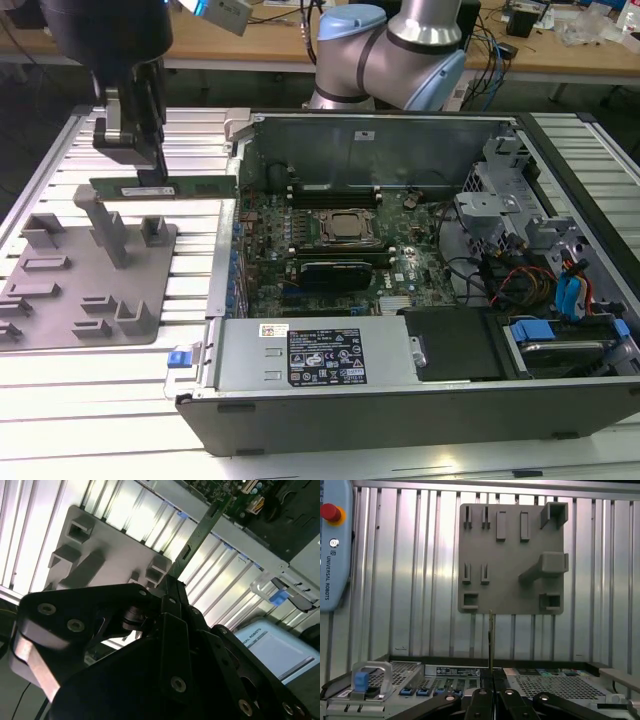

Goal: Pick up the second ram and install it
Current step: 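Pick up the second ram and move it above second insertion slot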

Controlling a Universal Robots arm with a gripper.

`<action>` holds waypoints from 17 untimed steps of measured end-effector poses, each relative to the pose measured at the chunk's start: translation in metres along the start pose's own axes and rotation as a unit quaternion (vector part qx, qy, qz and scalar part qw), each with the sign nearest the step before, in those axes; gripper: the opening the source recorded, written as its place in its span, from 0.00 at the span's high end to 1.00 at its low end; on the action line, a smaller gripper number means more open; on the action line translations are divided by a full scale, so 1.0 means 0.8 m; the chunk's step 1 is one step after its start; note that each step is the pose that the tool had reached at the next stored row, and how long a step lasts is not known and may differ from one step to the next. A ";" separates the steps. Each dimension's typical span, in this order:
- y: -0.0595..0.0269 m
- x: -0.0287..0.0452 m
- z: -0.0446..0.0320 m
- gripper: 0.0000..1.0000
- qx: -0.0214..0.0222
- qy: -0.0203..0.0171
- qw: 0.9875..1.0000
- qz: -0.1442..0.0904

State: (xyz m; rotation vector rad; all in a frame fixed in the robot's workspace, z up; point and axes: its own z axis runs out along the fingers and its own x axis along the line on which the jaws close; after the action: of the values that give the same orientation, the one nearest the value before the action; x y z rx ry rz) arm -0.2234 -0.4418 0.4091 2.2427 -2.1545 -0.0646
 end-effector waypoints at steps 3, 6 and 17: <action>-0.014 0.0005 -0.0007 0.91 0.000 0.000 1.000 0.000; -0.031 0.0012 -0.0016 0.91 0.000 0.000 1.000 0.000; -0.083 0.0033 -0.0043 0.91 0.000 0.000 1.000 0.000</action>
State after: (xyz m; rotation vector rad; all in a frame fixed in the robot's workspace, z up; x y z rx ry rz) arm -0.1571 -0.4419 0.4091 2.2427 -2.1545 -0.0647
